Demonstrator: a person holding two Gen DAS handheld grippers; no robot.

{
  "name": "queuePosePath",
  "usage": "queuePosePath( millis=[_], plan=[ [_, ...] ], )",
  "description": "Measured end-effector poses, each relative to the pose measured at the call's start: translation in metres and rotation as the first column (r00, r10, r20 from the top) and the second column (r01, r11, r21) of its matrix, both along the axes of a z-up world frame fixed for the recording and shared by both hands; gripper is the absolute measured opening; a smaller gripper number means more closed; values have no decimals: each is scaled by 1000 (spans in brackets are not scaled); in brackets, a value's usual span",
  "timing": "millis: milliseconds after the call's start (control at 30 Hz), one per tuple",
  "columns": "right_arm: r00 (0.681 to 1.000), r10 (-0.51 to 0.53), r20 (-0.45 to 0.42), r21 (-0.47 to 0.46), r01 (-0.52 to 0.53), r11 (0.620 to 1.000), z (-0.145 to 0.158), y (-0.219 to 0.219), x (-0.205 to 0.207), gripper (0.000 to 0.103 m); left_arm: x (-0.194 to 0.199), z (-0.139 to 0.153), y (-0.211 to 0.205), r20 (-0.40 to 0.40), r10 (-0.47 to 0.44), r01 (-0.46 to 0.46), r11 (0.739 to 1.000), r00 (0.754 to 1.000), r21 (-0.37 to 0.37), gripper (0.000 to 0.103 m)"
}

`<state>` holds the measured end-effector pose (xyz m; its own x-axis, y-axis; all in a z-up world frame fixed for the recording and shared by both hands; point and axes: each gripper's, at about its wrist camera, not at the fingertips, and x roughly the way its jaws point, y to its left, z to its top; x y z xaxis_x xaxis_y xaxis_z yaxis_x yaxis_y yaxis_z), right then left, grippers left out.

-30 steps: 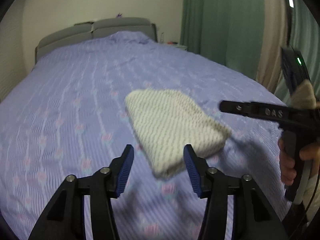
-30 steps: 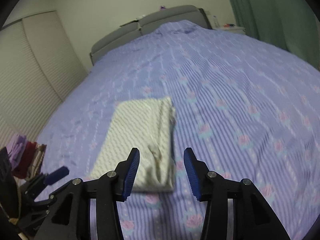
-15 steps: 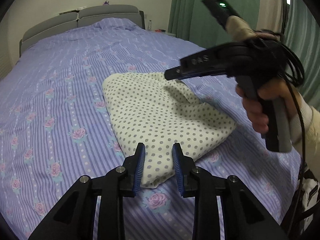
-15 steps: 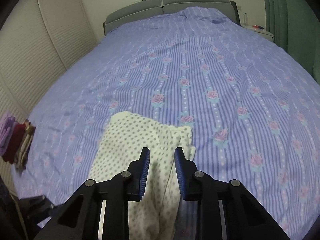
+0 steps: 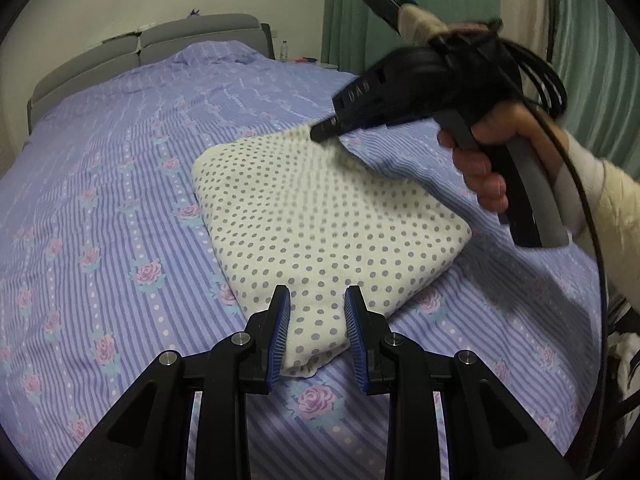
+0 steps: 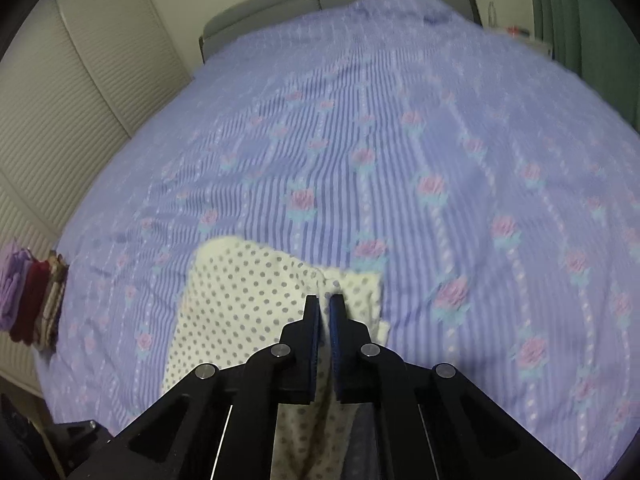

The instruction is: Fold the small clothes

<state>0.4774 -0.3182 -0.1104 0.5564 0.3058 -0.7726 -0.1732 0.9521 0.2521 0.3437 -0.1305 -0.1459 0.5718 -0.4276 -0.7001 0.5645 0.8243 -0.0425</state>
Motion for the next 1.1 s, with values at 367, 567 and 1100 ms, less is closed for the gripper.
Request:
queuePosePath(
  millis=[367, 567, 1100],
  plan=[
    [994, -113, -6, -39, 113, 993, 2, -25, -2, 7, -2, 1, -3, 15, -10, 9, 999, 1000, 38, 29],
    [976, -169, 135, -40, 176, 984, 35, -24, -76, 62, -5, 7, -4, 17, 10, -11, 999, 1000, 50, 50],
    [899, -425, 106, 215, 397, 892, 11, -27, -207, 90, -55, 47, 74, 64, 196, -200, 978, 978, 57, 73]
  ],
)
